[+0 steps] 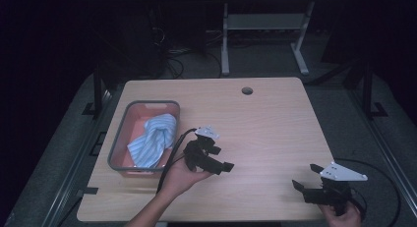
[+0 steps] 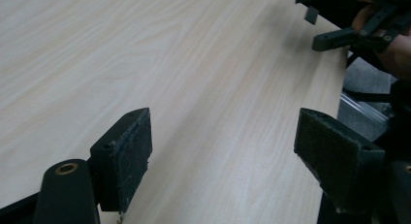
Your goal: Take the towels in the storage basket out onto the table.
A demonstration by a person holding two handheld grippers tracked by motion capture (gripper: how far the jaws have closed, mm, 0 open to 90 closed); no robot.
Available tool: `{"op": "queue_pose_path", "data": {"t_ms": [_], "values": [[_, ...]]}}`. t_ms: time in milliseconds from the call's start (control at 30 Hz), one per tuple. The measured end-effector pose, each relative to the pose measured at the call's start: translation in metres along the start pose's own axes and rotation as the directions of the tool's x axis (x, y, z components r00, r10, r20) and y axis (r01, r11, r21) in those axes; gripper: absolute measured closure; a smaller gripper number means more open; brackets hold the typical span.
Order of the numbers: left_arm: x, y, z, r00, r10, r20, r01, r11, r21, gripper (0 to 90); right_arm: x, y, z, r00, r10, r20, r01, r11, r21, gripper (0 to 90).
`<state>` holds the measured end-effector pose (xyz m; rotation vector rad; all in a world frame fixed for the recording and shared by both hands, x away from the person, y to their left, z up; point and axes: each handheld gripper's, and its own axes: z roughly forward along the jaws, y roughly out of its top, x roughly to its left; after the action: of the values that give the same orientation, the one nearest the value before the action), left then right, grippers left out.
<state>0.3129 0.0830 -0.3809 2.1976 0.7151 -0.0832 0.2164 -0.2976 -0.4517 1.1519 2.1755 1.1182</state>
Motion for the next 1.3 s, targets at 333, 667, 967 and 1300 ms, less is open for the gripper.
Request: {"op": "queue_pose_path", "data": {"t_ms": [333,667,967,1300], "values": [[0.013,0.010,-0.017,0.9996,-0.023,0.014,0.023,0.9997,-0.011,20.6,0.000,0.000,0.000,1.0000,-0.001,0.002,0.001,1.000,0.000,14.1],[0.024,0.020,-0.033,0.9987,-0.023,-0.045,0.023,0.9997,0.001,20.6,-0.001,0.001,-0.001,1.0000,-0.003,0.004,0.003,1.000,0.000,14.1],[0.045,0.028,-0.056,0.9904,-0.068,-0.121,0.068,0.9977,-0.002,20.6,-0.002,0.001,-0.001,1.0000,-0.001,0.007,0.001,1.000,0.000,14.1],[0.055,0.027,-0.079,0.9811,-0.089,-0.172,0.088,0.9960,-0.016,20.7,-0.001,0.001,-0.001,0.9999,-0.008,0.010,0.008,1.000,-0.001,14.1]]}}
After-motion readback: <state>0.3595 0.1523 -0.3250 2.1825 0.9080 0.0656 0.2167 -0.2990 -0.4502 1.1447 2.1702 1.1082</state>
